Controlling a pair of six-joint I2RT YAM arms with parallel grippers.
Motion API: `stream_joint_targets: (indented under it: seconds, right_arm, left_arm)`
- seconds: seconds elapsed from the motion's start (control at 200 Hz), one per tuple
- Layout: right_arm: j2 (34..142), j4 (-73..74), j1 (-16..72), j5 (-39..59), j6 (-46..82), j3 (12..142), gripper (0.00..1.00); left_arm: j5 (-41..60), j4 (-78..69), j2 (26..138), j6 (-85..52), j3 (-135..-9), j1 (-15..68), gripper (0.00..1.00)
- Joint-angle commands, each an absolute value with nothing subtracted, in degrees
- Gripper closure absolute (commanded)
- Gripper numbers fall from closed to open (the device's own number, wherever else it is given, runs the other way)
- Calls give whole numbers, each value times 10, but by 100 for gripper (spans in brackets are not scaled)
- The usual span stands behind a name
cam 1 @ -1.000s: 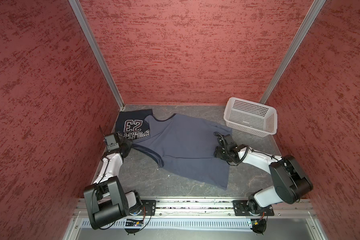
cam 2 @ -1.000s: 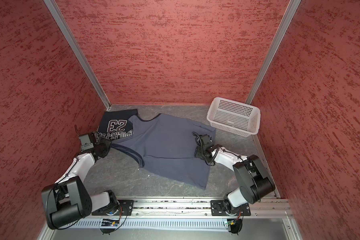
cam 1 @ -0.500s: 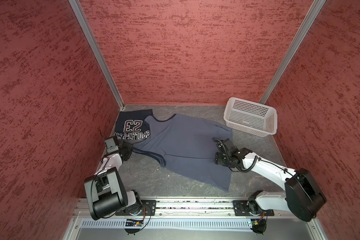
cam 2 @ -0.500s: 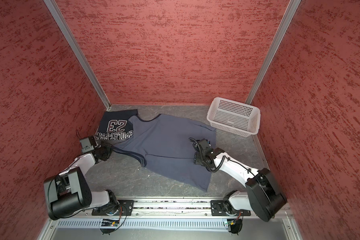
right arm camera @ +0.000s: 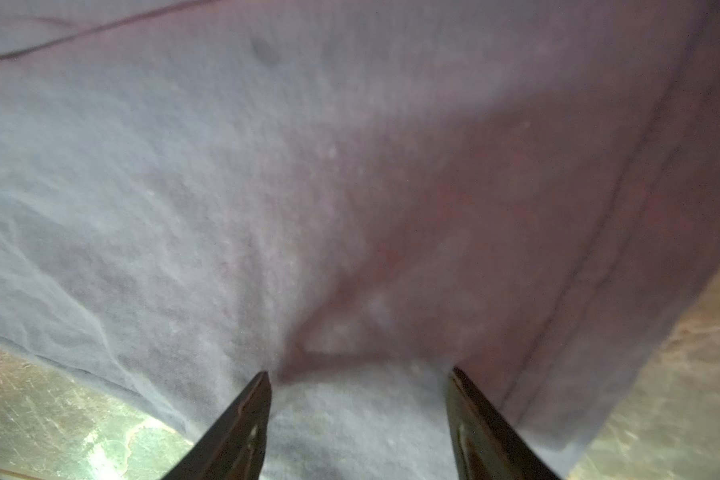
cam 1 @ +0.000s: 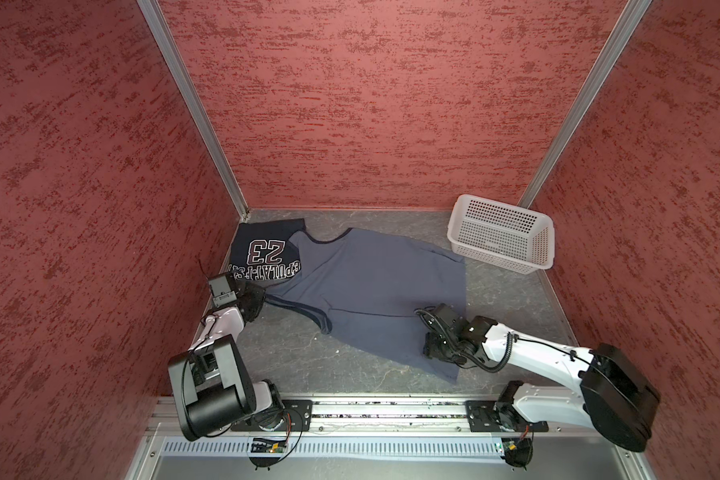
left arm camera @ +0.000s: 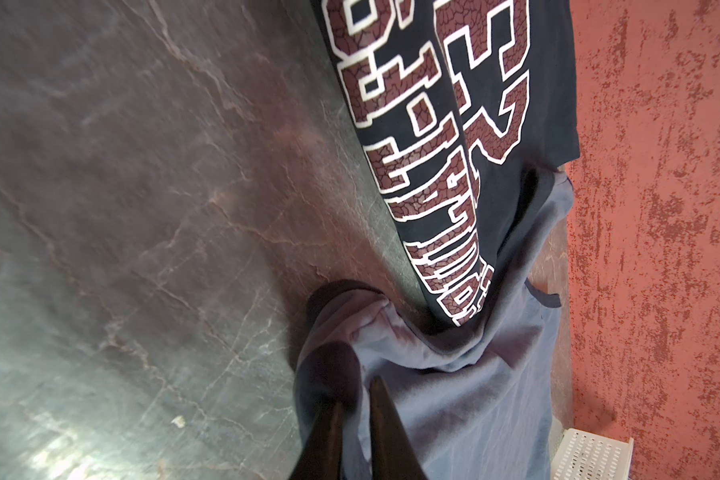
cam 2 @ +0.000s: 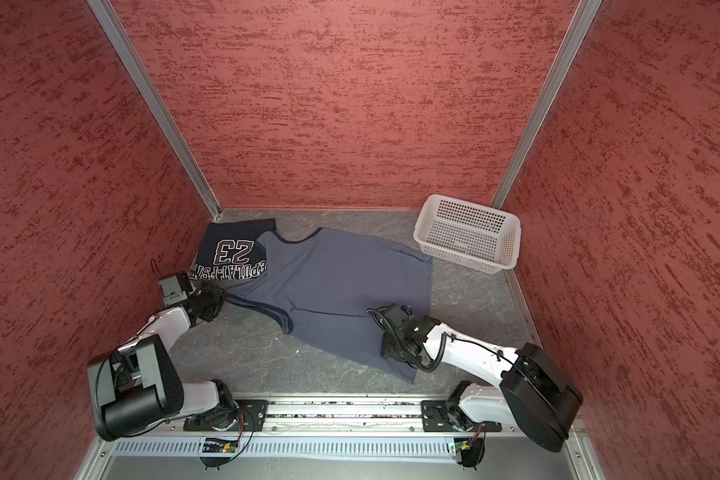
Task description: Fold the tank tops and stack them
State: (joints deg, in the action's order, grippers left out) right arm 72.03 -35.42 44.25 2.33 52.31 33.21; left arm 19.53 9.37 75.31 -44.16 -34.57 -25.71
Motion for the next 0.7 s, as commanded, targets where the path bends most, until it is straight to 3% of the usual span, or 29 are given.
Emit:
stream_joint_targets:
  seconds: [0.0, 0.26, 0.431, 0.556, 0.641, 0.696]
  right_arm:
    - [749, -392, 421, 1, 563, 298, 32]
    - [664, -406, 361, -23, 593, 261, 34]
    - [656, -418, 356, -44, 575, 291, 33]
    - [644, -417, 356, -50, 564, 308, 33]
    - [644, -418, 356, -64, 558, 316, 32]
    - [651, -415, 356, -70, 555, 320, 32]
  left_arm:
    - [193, 89, 731, -443, -331, -274, 84]
    - [237, 73, 741, -441, -322, -312, 78]
    - [254, 93, 747, -428, -338, -291, 56]
    - [207, 199, 660, -396, -353, -267, 34]
    - [133, 289, 582, -363, -374, -196, 28]
    - [91, 337, 558, -351, -391, -108, 25]
